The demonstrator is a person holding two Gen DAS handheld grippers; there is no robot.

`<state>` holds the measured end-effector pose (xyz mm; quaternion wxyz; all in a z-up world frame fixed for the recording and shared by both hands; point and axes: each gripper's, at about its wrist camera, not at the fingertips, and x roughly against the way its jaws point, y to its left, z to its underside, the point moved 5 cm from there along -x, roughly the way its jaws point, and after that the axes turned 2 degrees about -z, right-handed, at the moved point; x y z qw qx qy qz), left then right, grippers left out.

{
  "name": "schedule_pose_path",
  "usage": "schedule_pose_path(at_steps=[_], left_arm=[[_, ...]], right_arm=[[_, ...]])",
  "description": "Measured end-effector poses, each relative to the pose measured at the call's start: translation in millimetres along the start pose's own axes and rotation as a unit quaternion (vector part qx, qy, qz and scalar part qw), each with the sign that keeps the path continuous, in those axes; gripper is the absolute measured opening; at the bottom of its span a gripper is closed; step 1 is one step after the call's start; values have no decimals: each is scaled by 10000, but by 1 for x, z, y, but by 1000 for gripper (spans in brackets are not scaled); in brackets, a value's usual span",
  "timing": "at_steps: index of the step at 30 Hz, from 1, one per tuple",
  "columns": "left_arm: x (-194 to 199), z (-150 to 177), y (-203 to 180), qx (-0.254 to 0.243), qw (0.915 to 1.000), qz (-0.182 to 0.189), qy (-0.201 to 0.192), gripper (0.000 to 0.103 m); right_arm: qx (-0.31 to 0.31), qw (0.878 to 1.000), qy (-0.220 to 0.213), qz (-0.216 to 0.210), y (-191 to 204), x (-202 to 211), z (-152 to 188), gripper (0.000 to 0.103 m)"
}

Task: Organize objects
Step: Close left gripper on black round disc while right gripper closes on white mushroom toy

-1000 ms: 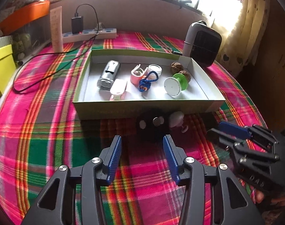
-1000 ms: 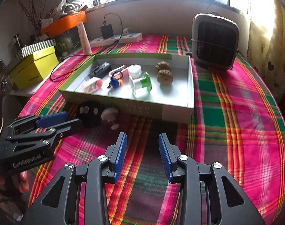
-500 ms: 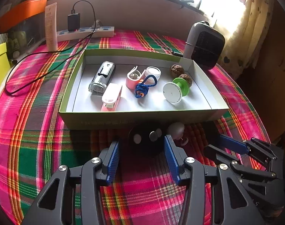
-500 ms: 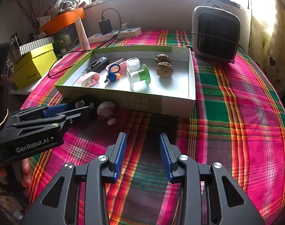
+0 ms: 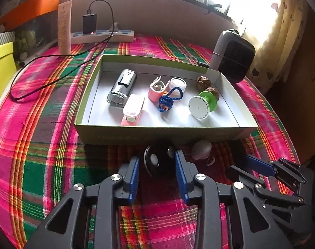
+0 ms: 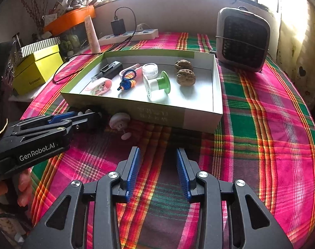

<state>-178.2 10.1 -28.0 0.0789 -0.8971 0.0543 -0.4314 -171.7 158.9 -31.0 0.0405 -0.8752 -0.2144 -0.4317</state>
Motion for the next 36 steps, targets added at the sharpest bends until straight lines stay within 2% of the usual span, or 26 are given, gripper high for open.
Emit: schedule_pose_path(at_steps=[1, 21, 36], left_arm=[[1, 0, 1, 10, 10000, -4, -14, 26], [14, 11, 34, 316, 9995, -4, -91, 27], [14, 12, 34, 218, 9997, 50, -113, 27]], right_arm=[[1, 10000, 6, -3, 1, 0, 0, 37], [371, 9989, -29, -273, 36, -12, -18, 37], [344, 9993, 83, -131, 41, -31, -30, 37]])
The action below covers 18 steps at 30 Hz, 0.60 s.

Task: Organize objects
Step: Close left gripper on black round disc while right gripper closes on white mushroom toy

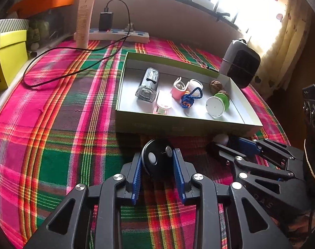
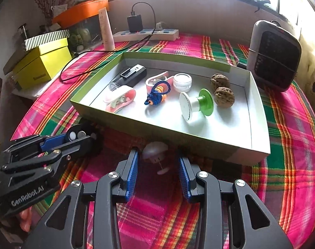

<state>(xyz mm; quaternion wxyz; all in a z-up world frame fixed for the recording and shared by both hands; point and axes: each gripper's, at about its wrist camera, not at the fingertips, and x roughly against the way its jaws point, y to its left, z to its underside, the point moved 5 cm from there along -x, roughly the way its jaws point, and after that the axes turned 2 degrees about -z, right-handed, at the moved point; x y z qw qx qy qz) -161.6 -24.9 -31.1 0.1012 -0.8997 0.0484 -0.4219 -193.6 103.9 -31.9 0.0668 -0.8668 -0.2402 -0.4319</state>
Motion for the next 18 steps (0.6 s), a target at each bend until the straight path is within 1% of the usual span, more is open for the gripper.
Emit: schedule_pose_path(at_steps=[5, 18], left_arm=[[0, 1, -3, -92, 9999, -44, -32, 28], [1, 2, -3, -100, 9999, -56, -36, 28]], right_arm=[[81, 9998, -11, 186, 2, -2, 0, 37], [-10, 9996, -69, 274, 2, -1, 1, 37]])
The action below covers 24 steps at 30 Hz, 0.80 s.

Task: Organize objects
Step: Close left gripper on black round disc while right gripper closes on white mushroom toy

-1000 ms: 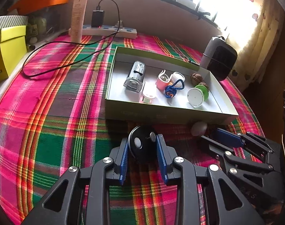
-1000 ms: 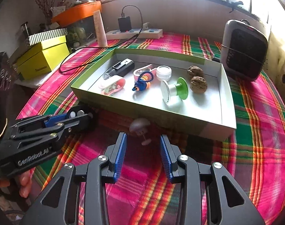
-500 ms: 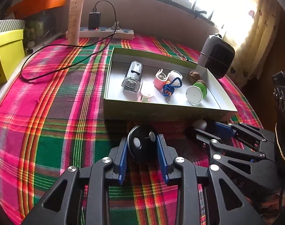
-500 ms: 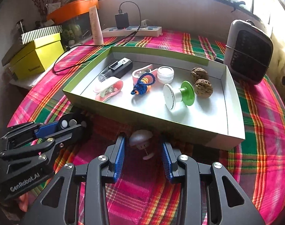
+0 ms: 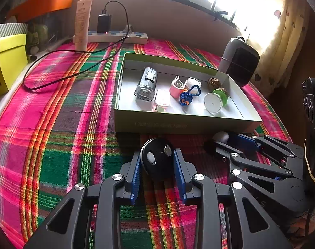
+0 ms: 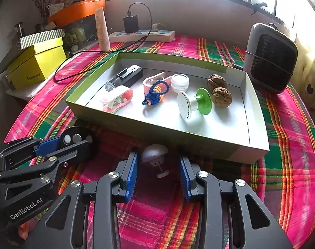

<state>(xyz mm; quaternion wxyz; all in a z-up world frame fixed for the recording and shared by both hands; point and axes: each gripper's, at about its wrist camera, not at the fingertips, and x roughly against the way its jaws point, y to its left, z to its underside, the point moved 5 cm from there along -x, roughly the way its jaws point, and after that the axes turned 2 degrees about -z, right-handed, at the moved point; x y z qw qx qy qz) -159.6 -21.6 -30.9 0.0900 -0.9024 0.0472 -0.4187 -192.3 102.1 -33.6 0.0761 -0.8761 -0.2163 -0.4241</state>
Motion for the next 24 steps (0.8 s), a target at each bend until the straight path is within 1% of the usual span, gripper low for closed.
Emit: schedule_pose_path(at_steps=[4, 6, 11, 24], left_arm=[[0, 0, 0, 2, 10000, -10, -3, 28], [0, 0, 0, -1, 10000, -9, -2, 28], [1, 0, 0, -21, 10000, -41, -5, 28], [3, 2, -3, -111, 9999, -118, -9, 26]], right_arm=[[-24, 10000, -5, 6, 0, 0, 0, 36], [-53, 10000, -13, 26, -1, 0, 0, 32], [-117, 9999, -28, 14, -4, 1, 1, 27], [-232, 9996, -58, -148, -5, 5, 4, 27]])
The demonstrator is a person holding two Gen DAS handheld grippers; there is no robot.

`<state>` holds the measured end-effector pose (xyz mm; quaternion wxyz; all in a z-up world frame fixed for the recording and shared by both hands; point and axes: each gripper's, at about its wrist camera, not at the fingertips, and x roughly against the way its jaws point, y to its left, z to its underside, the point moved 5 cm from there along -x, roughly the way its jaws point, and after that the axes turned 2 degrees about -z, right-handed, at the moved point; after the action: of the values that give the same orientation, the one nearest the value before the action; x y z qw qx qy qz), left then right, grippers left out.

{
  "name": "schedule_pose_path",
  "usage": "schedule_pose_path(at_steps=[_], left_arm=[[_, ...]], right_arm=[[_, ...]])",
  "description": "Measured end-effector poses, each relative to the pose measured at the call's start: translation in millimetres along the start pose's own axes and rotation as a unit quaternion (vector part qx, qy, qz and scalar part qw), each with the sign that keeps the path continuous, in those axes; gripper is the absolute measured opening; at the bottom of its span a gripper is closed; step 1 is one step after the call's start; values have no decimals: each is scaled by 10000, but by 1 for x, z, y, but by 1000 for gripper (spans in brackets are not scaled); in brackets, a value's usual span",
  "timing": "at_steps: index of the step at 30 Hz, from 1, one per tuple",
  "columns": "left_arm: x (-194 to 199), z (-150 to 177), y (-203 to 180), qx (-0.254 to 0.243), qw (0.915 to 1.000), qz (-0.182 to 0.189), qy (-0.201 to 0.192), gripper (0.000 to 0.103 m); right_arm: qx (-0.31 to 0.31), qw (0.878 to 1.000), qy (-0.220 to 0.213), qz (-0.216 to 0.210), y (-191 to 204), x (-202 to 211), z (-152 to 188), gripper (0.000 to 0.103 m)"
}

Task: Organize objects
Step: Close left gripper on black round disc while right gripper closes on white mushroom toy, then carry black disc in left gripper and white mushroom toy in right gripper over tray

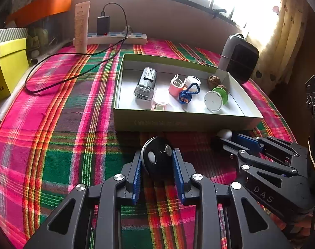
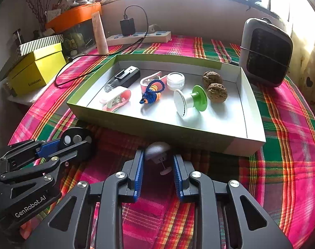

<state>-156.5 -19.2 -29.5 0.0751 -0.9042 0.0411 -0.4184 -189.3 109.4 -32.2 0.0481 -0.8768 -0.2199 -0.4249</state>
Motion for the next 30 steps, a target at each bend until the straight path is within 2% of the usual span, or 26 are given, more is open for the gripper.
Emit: schedule_pose_path(at_steps=[30], left_arm=[[17, 5, -20, -383, 9991, -175, -112, 25]], right_arm=[[-39, 9997, -120, -192, -6, 26, 20, 26]])
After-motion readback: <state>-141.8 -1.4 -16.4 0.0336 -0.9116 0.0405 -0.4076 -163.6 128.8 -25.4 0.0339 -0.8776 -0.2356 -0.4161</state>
